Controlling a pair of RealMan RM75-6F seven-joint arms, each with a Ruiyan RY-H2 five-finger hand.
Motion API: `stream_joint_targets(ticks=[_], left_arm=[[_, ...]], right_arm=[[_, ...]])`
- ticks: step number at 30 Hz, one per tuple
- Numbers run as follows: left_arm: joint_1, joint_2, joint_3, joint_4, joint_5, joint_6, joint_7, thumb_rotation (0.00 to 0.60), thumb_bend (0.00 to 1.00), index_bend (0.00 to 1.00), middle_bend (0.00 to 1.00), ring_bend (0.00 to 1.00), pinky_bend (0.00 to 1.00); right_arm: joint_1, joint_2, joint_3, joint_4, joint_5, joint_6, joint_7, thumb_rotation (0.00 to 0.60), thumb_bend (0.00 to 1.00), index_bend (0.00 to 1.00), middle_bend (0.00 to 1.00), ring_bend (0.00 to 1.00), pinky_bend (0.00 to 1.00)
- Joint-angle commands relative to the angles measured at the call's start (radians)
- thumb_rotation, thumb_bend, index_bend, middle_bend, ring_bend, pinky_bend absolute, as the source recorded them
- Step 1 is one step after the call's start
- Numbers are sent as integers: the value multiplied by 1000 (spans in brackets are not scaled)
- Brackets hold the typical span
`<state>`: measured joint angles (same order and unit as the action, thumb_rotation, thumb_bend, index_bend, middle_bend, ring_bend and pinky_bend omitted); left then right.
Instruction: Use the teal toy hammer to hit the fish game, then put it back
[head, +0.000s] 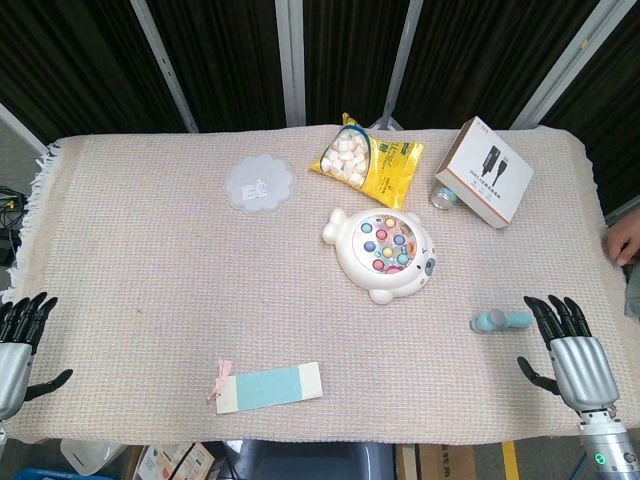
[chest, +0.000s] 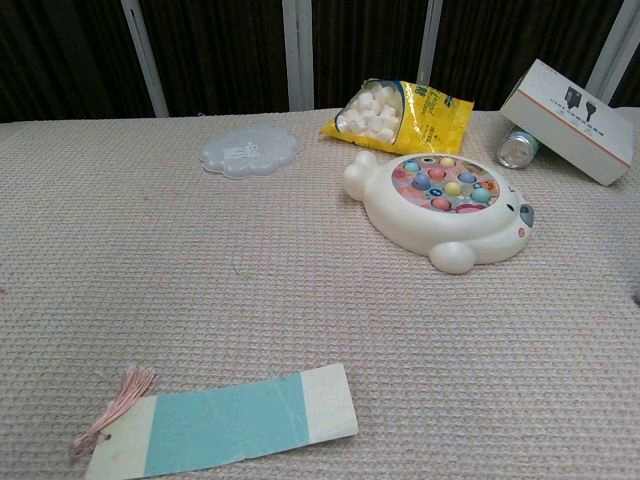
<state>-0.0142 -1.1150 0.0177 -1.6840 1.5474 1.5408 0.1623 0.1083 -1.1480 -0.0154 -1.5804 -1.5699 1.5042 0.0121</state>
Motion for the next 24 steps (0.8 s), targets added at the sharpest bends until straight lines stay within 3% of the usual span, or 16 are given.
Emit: stream_joint_targets(ticks=[1,12,19,24], left_arm=[[0,1,-1,-3,1,0,1,600,124,0,0,0,0],[12,1,6,-17,19,19,11,600,124,0,0,0,0],[23,5,11,-23,39,43,19,600,124,0,0,0,0],[27,8,14,-34,42,44,32,600,124,0,0,0,0]], right_arm=[[-1,-1,3,2,-6,5,6,600,306,39,152,15,3],[33,14,5,45,-50,-32,118,600,306,24,152,15,4],[140,30,20,157,-25,-214,306,600,306,24,152,15,4],[192,-8,12,264,-8,-327,390,600,306,55,152,16,4]])
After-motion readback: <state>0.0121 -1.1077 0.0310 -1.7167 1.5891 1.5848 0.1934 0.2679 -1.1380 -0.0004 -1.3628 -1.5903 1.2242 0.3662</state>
